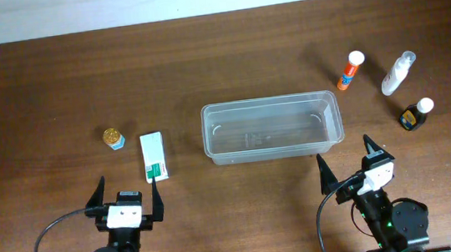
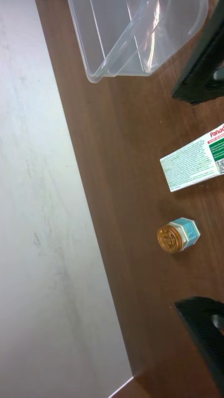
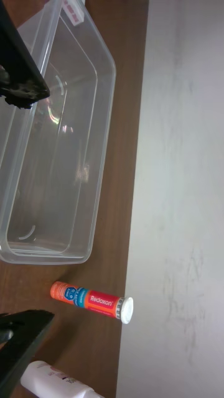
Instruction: Pack container
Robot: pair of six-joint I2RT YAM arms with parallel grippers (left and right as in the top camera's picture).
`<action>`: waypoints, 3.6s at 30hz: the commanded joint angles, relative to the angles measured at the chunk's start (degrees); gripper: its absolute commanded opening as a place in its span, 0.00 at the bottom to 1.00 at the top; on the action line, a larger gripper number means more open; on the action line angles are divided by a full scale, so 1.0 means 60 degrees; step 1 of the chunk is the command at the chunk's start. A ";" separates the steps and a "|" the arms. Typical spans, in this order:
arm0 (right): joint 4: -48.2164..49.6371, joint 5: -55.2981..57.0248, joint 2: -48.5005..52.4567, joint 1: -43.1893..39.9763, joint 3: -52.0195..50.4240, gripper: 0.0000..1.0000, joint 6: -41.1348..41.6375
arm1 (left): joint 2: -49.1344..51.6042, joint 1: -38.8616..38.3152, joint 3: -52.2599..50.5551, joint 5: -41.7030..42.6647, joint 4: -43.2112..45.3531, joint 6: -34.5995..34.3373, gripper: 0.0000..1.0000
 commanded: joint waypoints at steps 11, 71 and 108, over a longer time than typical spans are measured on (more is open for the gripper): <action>-0.0164 0.1064 -0.0044 0.0087 -0.0044 0.98 -0.0237 | -0.0084 0.0047 -0.0018 -0.0058 -0.0055 0.0117 0.99; -0.0160 0.0998 -0.0044 0.0087 -0.0044 0.99 0.0120 | -0.0084 0.0047 -0.0018 -0.0058 -0.0055 0.0117 0.99; -0.8528 0.7799 0.7566 -0.0040 1.2499 0.99 -0.0546 | -0.0084 0.0047 -0.0018 -0.0058 -0.0055 0.0117 0.99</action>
